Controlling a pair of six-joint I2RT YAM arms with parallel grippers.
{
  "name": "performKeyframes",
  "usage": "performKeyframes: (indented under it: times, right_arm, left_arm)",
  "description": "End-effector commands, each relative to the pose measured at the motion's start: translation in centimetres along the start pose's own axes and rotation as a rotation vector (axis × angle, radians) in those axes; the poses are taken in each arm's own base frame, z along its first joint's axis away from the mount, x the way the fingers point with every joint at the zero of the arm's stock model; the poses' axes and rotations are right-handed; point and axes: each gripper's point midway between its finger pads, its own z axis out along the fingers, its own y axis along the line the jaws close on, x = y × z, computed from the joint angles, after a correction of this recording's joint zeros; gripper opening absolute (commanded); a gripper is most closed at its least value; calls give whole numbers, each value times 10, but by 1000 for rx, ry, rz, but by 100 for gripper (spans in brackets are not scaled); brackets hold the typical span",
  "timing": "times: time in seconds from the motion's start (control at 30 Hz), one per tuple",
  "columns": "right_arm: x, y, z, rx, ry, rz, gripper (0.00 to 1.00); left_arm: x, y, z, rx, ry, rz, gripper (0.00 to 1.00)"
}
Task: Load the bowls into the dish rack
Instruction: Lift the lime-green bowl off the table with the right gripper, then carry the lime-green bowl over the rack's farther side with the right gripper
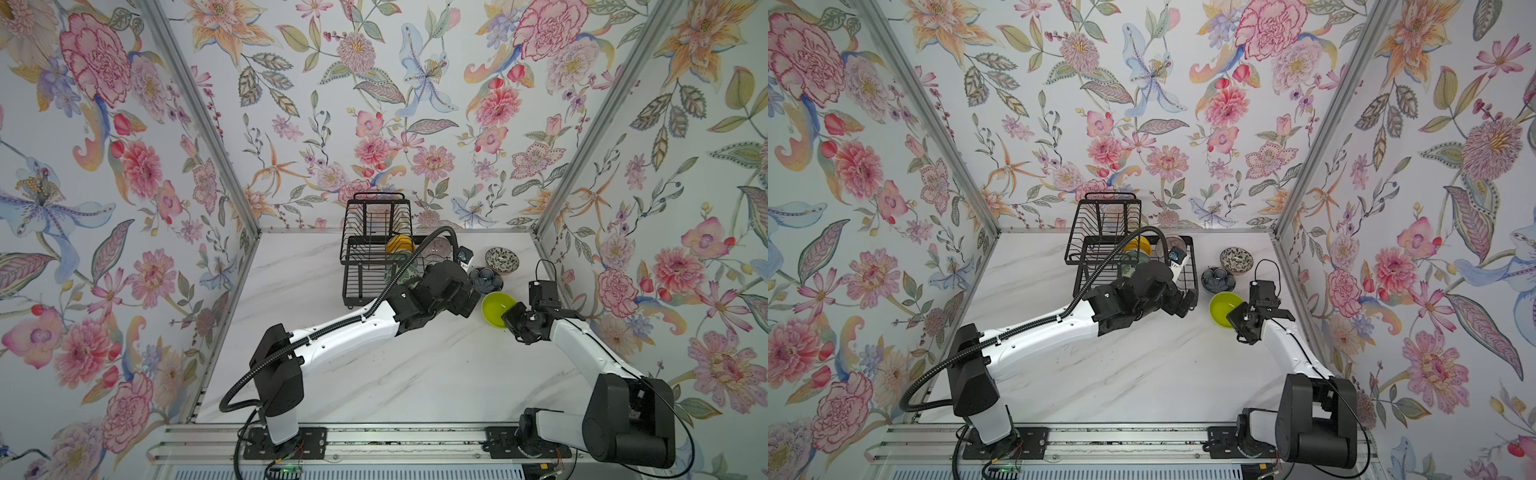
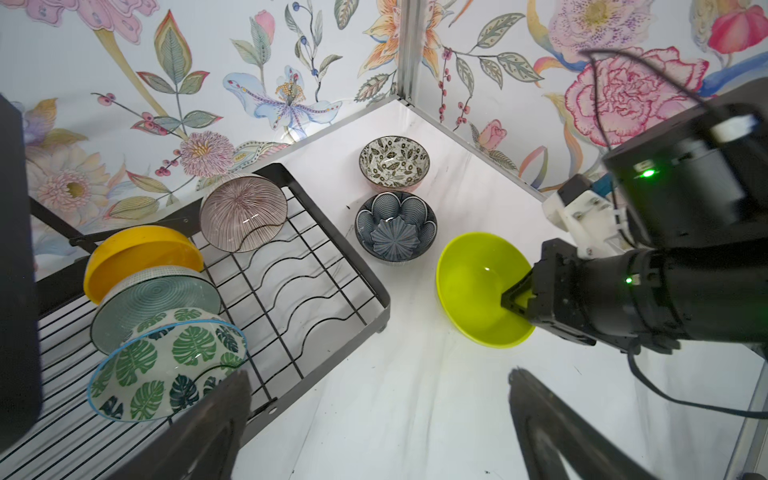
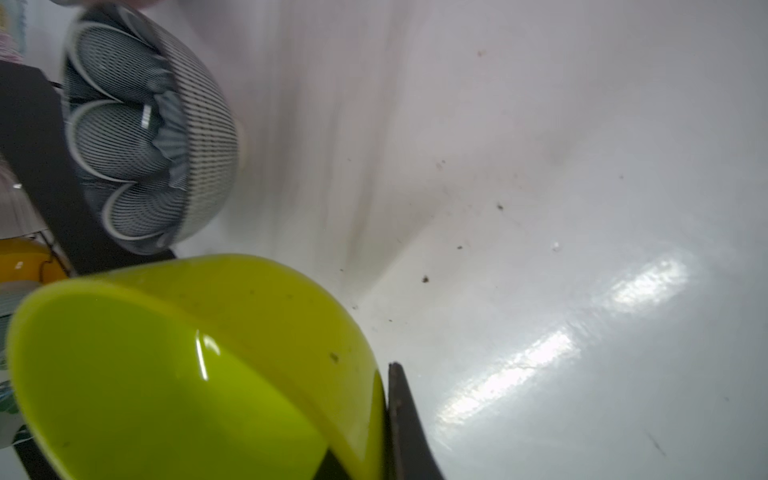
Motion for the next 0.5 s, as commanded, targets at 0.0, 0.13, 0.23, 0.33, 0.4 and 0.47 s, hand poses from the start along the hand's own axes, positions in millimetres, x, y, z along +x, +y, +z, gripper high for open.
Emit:
performKeyframes:
  times: [0.0,0.13,0.23,0.33,0.4,0.47]
  right_arm:
    - [-25,38,-34,-70,-108,-56,0]
    - [-40,81,-64,-134,-194,-118,0]
    - [-43,114,-83,-165,-258,-191,0]
    - [-39,141,-96,-173,-292,-263,0]
    - [-34,156,-102,-177,-304,-299,0]
    - [-29,168,-109,-188,-319,-326,0]
  left_arm:
    - [-41,20,-19,18,-61,-86,99]
    - [-67,41,-22,56,-79,-227,97]
    - [-76,49,-16,107,-70,-352,90]
    - [-79,47,-12,134,-63,-406,86]
    - [-79,43,-10,156,-57,-430,83]
    - [-75,41,-7,167,-45,-443,79]
